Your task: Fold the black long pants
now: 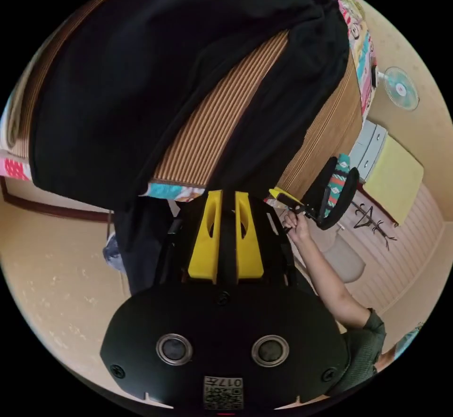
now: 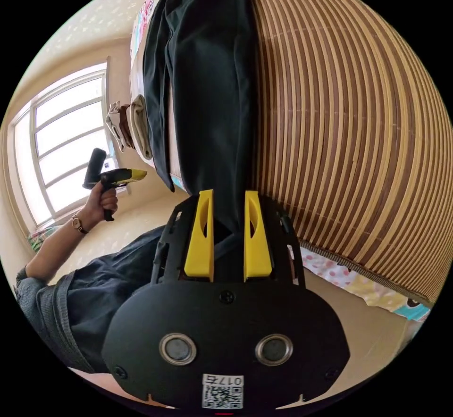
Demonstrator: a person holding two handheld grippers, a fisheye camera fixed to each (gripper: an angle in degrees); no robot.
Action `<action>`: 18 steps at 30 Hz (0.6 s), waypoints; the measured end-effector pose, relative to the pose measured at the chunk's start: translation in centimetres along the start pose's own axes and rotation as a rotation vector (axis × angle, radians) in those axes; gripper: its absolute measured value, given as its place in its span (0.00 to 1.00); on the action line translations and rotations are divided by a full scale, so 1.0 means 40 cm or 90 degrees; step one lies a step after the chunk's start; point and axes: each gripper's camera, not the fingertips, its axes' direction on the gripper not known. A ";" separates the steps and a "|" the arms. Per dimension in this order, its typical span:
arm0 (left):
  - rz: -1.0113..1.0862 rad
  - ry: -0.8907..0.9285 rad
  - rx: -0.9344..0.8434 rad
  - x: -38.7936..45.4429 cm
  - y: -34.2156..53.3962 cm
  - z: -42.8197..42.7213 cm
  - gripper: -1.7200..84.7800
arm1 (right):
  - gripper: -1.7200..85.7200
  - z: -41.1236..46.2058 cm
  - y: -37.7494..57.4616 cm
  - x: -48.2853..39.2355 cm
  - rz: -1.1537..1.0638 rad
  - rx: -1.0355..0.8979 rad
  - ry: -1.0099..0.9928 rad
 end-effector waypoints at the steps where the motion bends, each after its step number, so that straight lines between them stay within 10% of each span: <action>1: -0.038 0.150 0.053 -0.054 0.025 -0.012 0.09 | 0.11 -0.003 0.042 0.024 -0.003 -0.047 -0.011; 6: -0.121 0.447 0.199 -0.180 0.111 -0.033 0.07 | 0.06 -0.155 0.239 0.077 -0.067 -0.003 -0.141; 10: -0.051 0.268 0.080 -0.086 0.081 -0.035 0.06 | 0.05 -0.295 0.428 0.135 -0.139 0.117 -0.384; 18: 0.343 -0.214 -0.096 0.400 0.115 0.147 0.02 | 0.05 -0.391 0.590 0.144 -0.160 0.149 -0.371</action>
